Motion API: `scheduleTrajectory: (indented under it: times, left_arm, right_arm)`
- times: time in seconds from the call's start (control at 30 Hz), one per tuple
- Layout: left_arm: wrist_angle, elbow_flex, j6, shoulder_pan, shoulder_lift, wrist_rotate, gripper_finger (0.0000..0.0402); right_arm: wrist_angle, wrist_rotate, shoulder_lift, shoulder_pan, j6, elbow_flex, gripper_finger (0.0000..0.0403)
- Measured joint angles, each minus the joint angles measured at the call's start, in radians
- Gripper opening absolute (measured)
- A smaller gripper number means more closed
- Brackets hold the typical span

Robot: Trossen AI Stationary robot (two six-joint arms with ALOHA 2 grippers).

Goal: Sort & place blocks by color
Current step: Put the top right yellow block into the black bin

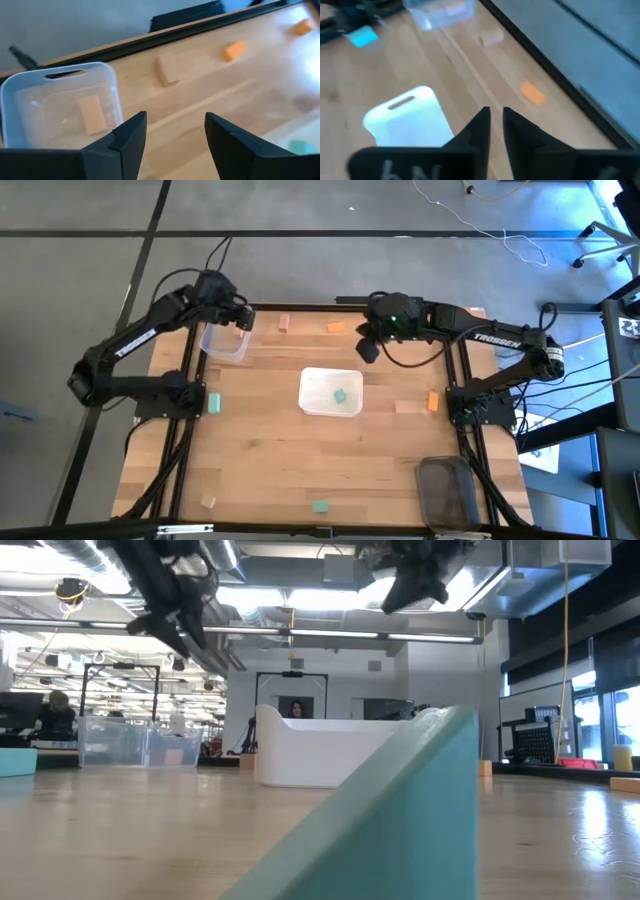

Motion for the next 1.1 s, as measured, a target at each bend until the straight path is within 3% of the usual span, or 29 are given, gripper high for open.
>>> scheduleTrajectory:
  times: [0.23, 0.47, 0.73, 1.1]
  left_arm:
    - [-0.041, 0.0, -0.012, -0.051, -0.059, -0.013, 0.0193]
    - [-0.066, 0.0, 0.029, -0.101, -0.087, 0.017, 0.0193]
    - [-0.056, 0.0, 0.078, -0.145, -0.115, 0.138, 0.0193]
    - [-0.055, 0.0, 0.068, -0.157, -0.113, 0.141, 0.0193]
  right_arm:
    - [-0.055, 0.002, 0.004, -0.065, 0.047, 0.0, 0.0142]
    - [-0.175, 0.004, 0.037, -0.188, 0.223, 0.0, 0.0213]
    - [-0.335, 0.0, 0.11, -0.329, 0.213, 0.0, 0.0222]
    - [-0.4, -0.055, 0.256, -0.528, 0.064, 0.0, 0.0222]
